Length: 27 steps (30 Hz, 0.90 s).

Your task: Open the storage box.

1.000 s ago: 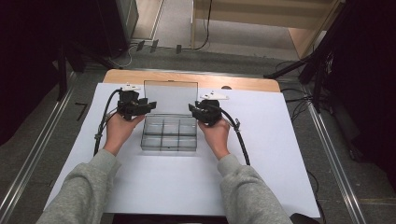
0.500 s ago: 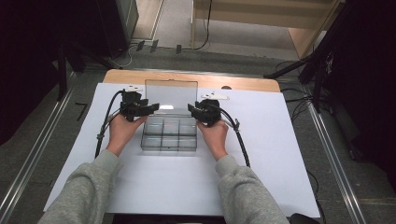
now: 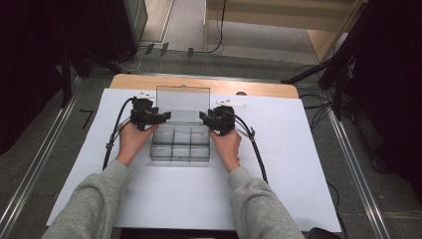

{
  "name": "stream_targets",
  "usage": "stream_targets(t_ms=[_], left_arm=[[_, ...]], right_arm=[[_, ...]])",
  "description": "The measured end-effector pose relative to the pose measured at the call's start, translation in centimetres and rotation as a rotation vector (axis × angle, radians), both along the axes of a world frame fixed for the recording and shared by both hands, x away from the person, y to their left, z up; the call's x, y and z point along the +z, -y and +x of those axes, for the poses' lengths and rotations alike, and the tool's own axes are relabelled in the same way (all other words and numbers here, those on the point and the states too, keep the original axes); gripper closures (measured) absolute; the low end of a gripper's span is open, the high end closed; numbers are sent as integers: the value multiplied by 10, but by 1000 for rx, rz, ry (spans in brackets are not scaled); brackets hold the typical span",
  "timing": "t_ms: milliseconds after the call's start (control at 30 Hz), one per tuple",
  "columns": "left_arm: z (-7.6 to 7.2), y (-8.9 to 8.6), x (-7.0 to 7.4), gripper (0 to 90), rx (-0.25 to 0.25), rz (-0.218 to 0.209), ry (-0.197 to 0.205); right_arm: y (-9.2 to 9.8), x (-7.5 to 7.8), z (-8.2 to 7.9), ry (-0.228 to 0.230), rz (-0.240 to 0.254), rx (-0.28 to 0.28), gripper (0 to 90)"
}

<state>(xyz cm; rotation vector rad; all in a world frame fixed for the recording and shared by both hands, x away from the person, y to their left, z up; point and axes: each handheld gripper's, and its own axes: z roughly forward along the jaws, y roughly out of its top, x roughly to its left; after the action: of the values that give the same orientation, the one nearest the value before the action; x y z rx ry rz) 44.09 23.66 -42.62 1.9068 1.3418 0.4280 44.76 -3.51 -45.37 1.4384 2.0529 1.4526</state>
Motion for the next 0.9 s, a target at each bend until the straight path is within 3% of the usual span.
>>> stream_targets(t_ms=[567,900], left_arm=[[3,0,-7,337,-6,-24,-44],[6,-1,-11,307,5,-64,-95]], right_arm=[[0,-8,3,-37,40,-6,552],[0,-12,5,-72,55,-5,513]])
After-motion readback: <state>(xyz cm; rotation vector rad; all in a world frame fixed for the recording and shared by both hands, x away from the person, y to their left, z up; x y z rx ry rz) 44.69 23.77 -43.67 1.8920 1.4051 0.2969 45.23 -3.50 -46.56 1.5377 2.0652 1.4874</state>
